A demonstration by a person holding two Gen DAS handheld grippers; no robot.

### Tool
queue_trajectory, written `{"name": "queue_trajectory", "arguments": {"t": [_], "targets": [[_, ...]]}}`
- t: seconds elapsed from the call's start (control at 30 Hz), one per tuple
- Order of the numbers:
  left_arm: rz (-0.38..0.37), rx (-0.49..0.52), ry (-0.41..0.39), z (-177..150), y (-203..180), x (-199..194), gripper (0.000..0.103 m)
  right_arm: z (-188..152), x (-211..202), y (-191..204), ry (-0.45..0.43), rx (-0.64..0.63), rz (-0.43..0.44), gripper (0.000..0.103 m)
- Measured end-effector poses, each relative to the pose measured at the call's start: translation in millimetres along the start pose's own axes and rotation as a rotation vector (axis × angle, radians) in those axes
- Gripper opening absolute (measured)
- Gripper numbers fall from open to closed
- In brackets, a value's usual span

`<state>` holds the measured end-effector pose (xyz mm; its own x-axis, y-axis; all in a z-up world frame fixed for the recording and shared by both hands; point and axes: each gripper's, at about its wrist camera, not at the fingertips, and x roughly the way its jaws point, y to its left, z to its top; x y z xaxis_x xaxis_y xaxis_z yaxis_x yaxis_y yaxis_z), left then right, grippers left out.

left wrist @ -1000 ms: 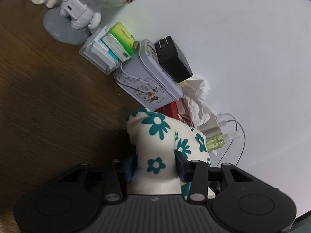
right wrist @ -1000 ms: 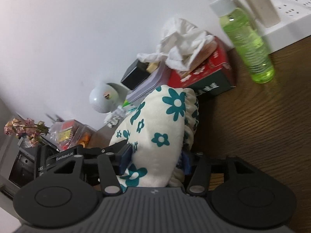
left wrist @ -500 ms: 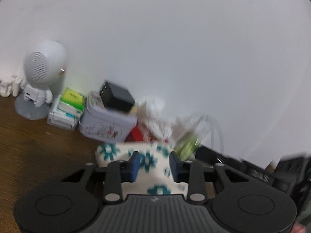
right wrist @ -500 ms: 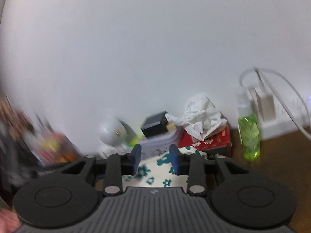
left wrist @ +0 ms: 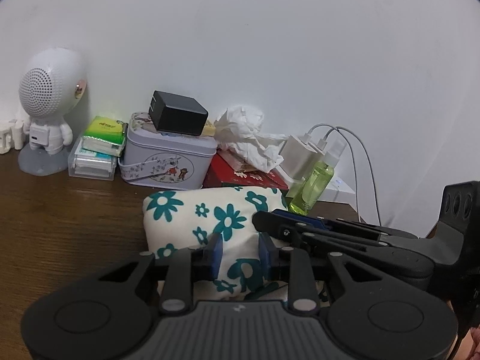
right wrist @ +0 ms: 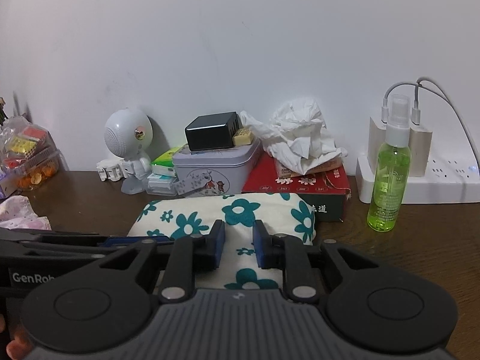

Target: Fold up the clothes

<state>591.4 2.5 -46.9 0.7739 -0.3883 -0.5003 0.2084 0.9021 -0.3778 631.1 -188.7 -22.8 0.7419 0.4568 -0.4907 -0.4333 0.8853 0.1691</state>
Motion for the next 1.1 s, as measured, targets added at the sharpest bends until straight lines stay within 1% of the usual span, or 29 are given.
{"name": "queue_trajectory", "arguments": {"t": [0.1,0.17,0.2,0.23,0.27,0.3,0.33,0.37,0.4,0.43,0.53,0.63,0.8,0.83,0.97,1.03,1.1], "targets": [[-0.016,-0.004,-0.013,-1.7,0.9,-3.8,0.026,0.9,-3.1,0.9,-0.002,-0.004,0.0,0.02],[-0.039,-0.015,-0.029,-2.3,2.9,-7.3,0.03,1.6,-10.4,1.2,-0.025,-0.012,0.019,0.026],[-0.05,-0.029,-0.045,-1.7,4.1,-10.7,0.039,2.7,-15.9,0.1,-0.046,-0.006,0.031,0.034],[-0.06,-0.046,-0.064,-0.7,5.5,-14.9,0.052,4.4,-21.9,-1.9,-0.069,0.009,0.038,0.041],[-0.059,-0.054,-0.089,-0.1,5.7,-19.8,0.06,6.0,-27.9,-3.8,-0.092,0.024,0.046,0.046],[-0.051,-0.056,-0.117,0.3,5.4,-25.1,0.075,7.7,-34.0,-5.8,-0.115,0.035,0.047,0.057],[-0.036,-0.055,-0.141,0.5,4.5,-30.0,0.088,9.3,-40.1,-7.9,-0.138,0.043,0.044,0.063],[-0.019,-0.052,-0.163,0.6,3.4,-34.6,0.092,10.9,-45.5,-9.4,-0.156,0.047,0.04,0.074],[0.005,-0.054,-0.18,0.1,2.3,-38.5,0.098,12.0,-49.9,-10.4,-0.168,0.048,0.037,0.083],[0.043,-0.061,-0.192,-1.2,0.9,-41.9,0.103,12.8,-53.1,-10.9,-0.177,0.05,0.036,0.086],[0.14,-0.077,-0.198,-5.6,-1.3,-49.5,0.103,13.8,-55.8,-10.1,-0.18,0.06,0.01,0.102],[0.197,-0.088,-0.171,-11.7,-1.6,-54.3,0.103,12.5,-58.6,-7.5,-0.176,0.065,-0.006,0.103],[0.233,-0.114,-0.112,-22.9,-2.5,-71.0,0.103,8.9,-74.3,0.6,-0.165,0.091,-0.025,0.103],[0.245,-0.108,-0.108,-26.1,-4.9,-76.5,0.103,7.0,-79.9,2.8,-0.164,0.098,-0.027,0.103],[0.307,-0.062,-0.132,-44.2,-14.1,-109.5,0.103,-3.2,-105.0,12.3,-0.147,0.135,-0.029,0.103],[0.309,-0.051,-0.133,-54.2,-19.0,-129.8,0.103,-9.5,-120.1,19.2,-0.127,0.156,-0.032,0.103],[0.281,-0.053,-0.13,-60.4,-22.9,-150.3,0.103,-17.0,-136.5,27.1,-0.1,0.168,-0.037,0.103]]}}
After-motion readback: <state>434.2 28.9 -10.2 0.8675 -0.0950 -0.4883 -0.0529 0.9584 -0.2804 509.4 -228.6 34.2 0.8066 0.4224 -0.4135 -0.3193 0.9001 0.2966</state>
